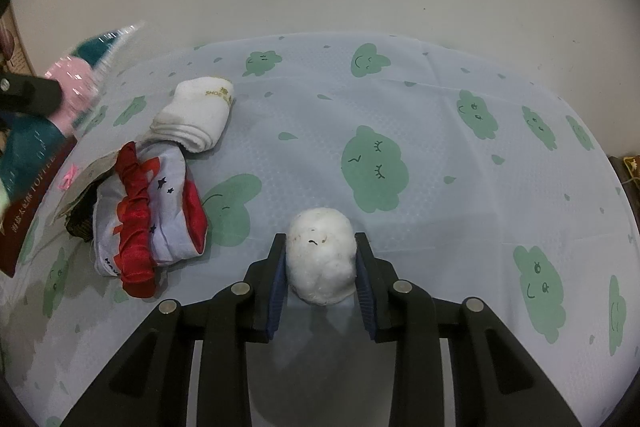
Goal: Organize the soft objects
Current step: 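Carry the wet-wipes pack into the tin box and open the left gripper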
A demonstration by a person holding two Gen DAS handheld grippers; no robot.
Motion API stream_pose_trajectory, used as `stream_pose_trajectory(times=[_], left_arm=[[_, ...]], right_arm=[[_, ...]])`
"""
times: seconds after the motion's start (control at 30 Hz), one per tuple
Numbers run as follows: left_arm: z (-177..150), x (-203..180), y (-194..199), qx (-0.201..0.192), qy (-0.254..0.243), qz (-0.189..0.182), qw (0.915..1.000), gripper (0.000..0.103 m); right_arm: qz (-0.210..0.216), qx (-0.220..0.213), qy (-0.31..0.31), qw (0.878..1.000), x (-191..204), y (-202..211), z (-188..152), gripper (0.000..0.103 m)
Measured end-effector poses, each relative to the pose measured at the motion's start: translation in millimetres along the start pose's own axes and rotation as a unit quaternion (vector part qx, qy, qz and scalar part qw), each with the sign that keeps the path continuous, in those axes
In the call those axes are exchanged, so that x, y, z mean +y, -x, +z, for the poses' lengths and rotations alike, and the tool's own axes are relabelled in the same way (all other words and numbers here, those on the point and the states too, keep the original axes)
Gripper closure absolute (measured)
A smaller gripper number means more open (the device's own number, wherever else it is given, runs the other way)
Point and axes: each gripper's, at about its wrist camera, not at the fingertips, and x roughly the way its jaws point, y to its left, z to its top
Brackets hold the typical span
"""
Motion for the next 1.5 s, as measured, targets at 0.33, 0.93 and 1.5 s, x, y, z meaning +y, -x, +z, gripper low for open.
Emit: stream_pose_trajectory(times=[0.33, 0.93, 1.5], left_arm=[[-3, 49, 44, -0.031, 0.036, 0.048, 0.9977, 0.048], [-30, 181, 121, -0.072, 0.122, 0.161, 0.9767, 0.048], [-48, 229, 86, -0.024, 0.119, 0.189, 0.9745, 0.048]], right_arm=[[-0.001, 0.000, 0.000, 1.000, 0, -1, 0, 0.072], [-0.002, 0.000, 0.001, 1.000, 1, -1, 0, 0.072], [-0.005, 0.001, 0.005, 1.000, 1, -1, 1, 0.072]])
